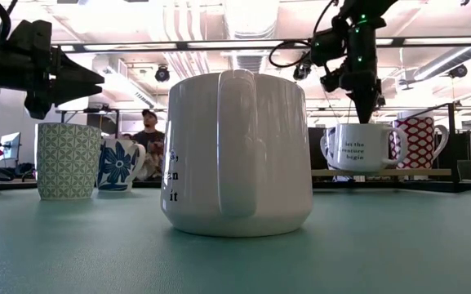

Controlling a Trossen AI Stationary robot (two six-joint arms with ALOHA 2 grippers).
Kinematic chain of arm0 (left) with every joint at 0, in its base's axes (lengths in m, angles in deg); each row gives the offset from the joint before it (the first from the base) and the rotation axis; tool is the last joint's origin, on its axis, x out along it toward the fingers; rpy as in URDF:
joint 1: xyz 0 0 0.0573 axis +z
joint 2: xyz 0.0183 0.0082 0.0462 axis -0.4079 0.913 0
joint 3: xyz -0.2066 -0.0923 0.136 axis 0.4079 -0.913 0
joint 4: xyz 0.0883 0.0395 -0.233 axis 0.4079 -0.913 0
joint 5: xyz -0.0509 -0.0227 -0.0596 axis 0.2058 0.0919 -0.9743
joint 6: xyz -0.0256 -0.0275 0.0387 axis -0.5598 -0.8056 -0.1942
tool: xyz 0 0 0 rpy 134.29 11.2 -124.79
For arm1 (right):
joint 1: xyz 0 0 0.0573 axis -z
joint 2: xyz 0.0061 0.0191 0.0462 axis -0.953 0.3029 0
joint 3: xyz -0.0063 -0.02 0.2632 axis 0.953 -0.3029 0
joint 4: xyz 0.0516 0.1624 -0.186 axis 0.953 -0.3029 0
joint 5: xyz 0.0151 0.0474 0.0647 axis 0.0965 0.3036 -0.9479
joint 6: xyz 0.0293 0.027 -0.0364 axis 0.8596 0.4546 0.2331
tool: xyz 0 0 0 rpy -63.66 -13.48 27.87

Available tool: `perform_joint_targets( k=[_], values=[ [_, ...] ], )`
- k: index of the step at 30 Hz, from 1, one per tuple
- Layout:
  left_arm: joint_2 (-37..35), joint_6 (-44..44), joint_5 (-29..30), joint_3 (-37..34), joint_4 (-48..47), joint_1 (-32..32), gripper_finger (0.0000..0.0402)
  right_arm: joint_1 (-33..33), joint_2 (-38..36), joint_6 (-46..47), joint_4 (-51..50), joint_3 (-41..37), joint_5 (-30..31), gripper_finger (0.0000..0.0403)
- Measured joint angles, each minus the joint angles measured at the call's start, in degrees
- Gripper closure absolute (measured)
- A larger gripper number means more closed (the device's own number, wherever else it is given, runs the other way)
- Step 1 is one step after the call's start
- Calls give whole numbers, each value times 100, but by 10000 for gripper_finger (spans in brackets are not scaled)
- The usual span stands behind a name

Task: Place coffee mugs
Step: Put the green white mug on the shelf

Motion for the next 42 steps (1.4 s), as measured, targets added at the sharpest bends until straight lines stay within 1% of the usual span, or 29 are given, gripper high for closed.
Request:
perform_joint_targets(
  k=[3,7,18,21,24,31,35,37,38,42],
  values=[
    [-2,-2,1,-2,0,1,278,27,12,-106,22,0,63,394],
    [-1,-2,0,0,0,1,278,27,53,-195,18,-2,502,394],
    [-2,-1,1,-1,0,0,278,27,67,-286,22,-4,581,394],
    [-2,-2,1,0,0,-1,278,25,93,-270,31,-10,758,393],
    [-1,0,0,0,0,1,278,27,109,-271,35,-20,867,385],
    [-1,-2,0,-2,0,1,278,27,150,-279,42,-11,929,347],
    [0,-2,1,0,0,1,278,27,81,-157,37,122,991,338],
    [-1,-1,-1,0,0,1,278,25,16,-54,2,234,899,338],
    [-1,-1,1,-2,0,0,278,16,-8,70,-25,292,708,339],
    [-2,0,0,0,0,0,278,-66,-116,746,43,341,-447,342]
  ],
)
